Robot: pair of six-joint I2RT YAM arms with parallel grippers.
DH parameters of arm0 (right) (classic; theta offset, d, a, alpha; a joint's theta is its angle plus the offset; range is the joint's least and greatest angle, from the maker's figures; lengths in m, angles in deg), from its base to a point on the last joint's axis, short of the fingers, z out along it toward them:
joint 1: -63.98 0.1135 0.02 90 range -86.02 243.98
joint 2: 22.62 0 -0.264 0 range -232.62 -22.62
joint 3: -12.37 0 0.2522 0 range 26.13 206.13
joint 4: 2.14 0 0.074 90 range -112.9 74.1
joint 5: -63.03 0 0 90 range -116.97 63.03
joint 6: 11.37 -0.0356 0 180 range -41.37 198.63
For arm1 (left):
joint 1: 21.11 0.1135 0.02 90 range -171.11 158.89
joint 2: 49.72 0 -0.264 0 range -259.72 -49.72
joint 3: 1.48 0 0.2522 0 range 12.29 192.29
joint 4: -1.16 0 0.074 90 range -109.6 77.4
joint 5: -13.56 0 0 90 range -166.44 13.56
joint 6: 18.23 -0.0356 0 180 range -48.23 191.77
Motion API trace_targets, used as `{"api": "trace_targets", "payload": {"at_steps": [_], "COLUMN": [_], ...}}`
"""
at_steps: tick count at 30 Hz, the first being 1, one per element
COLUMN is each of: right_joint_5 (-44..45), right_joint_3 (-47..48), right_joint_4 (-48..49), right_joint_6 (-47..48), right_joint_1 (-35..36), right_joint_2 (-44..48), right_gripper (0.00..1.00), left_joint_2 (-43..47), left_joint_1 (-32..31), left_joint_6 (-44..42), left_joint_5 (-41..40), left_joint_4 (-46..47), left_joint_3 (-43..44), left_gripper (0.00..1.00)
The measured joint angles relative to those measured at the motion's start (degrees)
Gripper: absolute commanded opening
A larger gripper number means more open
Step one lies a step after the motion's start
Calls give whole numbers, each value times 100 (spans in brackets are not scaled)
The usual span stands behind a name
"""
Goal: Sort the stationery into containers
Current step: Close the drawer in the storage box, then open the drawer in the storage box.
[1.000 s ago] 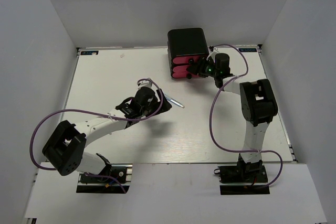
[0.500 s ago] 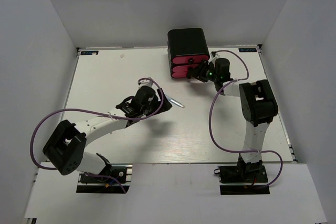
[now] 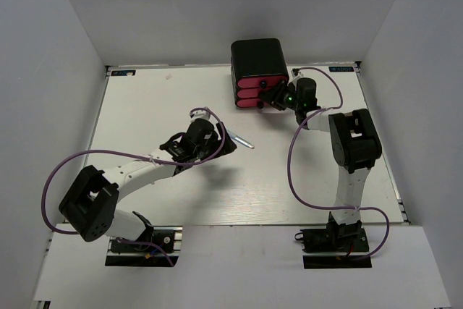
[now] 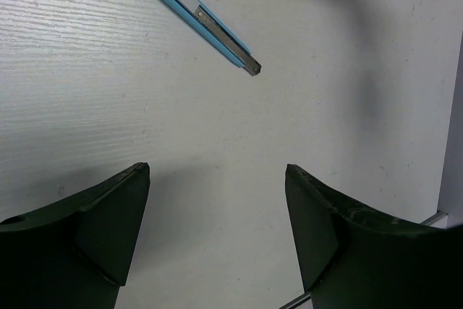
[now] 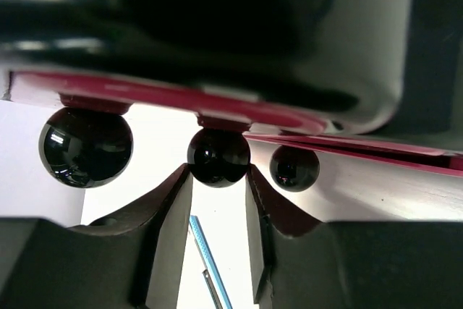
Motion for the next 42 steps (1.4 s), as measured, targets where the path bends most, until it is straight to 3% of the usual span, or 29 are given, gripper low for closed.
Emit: {"api": "trace_targets", "payload": {"at_steps": [1,4,19,42], "right_joint_5": [0,0,-22,232], "right_joint_3": [0,0,-903,-286], "right_joint_4": [2,109,264,586], "right_joint_6": [-4,-24,245,98], "right_joint_1": [2,0,0,24], "right_joint_2": [0,0,219,-562], "right_gripper": [50,53,52,53], "left_joint_2": [0,-11,-94,-103], "left_joint_1": [0,0,0,0], "left_joint_6": [0,2,-4,61], "left_joint_5": [0,2,7,-2], "left_joint_4": [-4,-7,-7,-385], "left_joint_3": [9,57,74,190], "left_gripper": [85,85,85,84]}}
